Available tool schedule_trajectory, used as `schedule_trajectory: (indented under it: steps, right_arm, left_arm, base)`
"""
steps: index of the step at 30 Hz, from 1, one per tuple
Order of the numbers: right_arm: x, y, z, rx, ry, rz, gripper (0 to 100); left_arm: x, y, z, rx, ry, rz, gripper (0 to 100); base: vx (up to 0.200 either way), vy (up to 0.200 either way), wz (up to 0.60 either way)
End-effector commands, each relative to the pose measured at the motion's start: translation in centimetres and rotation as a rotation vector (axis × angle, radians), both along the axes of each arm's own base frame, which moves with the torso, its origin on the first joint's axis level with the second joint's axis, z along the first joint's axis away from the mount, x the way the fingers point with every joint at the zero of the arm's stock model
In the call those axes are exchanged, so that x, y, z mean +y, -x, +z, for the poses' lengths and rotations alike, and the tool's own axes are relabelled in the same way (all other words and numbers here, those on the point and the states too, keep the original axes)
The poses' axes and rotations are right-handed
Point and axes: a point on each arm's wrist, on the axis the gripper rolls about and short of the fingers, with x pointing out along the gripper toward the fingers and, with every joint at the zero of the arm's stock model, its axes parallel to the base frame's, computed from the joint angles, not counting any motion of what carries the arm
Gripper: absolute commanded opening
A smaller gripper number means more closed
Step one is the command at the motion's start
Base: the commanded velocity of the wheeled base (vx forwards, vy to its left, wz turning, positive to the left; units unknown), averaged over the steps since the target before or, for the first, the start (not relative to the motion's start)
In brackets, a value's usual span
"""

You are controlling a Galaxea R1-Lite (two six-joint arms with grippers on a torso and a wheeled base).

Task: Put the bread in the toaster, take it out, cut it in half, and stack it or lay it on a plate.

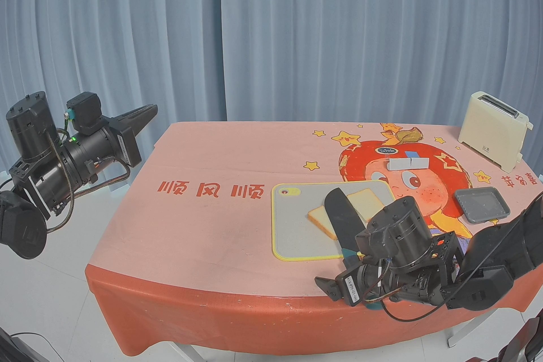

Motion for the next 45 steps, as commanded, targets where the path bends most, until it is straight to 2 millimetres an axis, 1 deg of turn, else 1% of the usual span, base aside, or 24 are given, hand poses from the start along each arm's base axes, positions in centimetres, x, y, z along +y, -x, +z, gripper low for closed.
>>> schedule_trajectory:
  steps: [1, 9, 11, 14, 17, 21, 24, 28, 33, 37, 38, 40, 45]
  right_arm:
    - [0.1, 0.0, -0.3, 0.013, 0.006, 0.000, 0]
    - [0.2, -0.2, 0.6, -0.012, -0.031, -0.011, 0]
    - [-0.2, -0.2, 2.2, -0.049, -0.075, -0.021, 0]
    - [-0.8, -0.2, 3.5, -0.080, -0.110, -0.034, 0]
    - [-1.5, -0.1, 4.3, -0.098, -0.126, -0.048, 0]
    - [-1.8, 0.1, 4.0, -0.083, -0.108, -0.049, 0]
    - [-1.8, 0.5, 3.3, -0.064, -0.085, -0.040, 0]
    - [-1.4, 0.2, 2.6, -0.056, -0.072, -0.038, 0]
    - [-1.3, 0.0, 3.3, -0.091, -0.082, -0.056, 0]
    - [-1.4, 0.2, 3.4, -0.111, -0.068, -0.076, 0]
    - [-1.4, 0.2, 3.6, -0.113, -0.075, -0.077, 100]
    - [-1.6, 0.4, 3.7, -0.110, -0.069, -0.077, 100]
    - [-1.6, 0.4, 2.5, -0.076, -0.025, -0.078, 100]
  left_arm:
    - [0.0, 0.0, 0.0, 0.001, 0.001, -0.001, 0]
    - [0.0, -0.1, 0.1, -0.002, 0.004, 0.000, 0]
    - [0.0, -0.1, 0.1, 0.001, 0.004, -0.001, 0]
    - [0.0, -0.2, 0.2, -0.003, 0.006, -0.001, 0]
    - [-0.1, -0.3, 0.2, -0.004, 0.006, -0.001, 0]
    - [-0.1, -0.3, 0.2, -0.004, 0.006, -0.001, 0]
    - [-0.1, -0.3, 0.1, -0.003, 0.006, -0.001, 0]
    - [-0.1, -0.3, 0.1, -0.002, 0.004, -0.001, 0]
    - [-0.1, -0.3, 0.1, -0.002, 0.004, -0.001, 0]
    - [-0.1, -0.3, 0.1, 0.000, 0.004, -0.001, 0]
    - [-0.1, -0.3, 0.1, 0.000, 0.004, -0.001, 0]
    - [-0.1, -0.3, 0.1, 0.000, 0.004, -0.001, 0]
    - [-0.1, -0.3, -0.1, 0.004, 0.003, -0.001, 0]
  base:
    - [0.000, 0.000, 0.00]
    - [0.000, 0.000, 0.00]
    - [0.000, 0.000, 0.00]
    - [0.000, 0.000, 0.00]
    - [0.000, 0.000, 0.00]
    - [0.000, 0.000, 0.00]
    - [0.000, 0.000, 0.00]
    - [0.000, 0.000, 0.00]
    - [0.000, 0.000, 0.00]
    - [0.000, 0.000, 0.00]
    - [0.000, 0.000, 0.00]
    - [0.000, 0.000, 0.00]
    - [0.000, 0.000, 0.00]
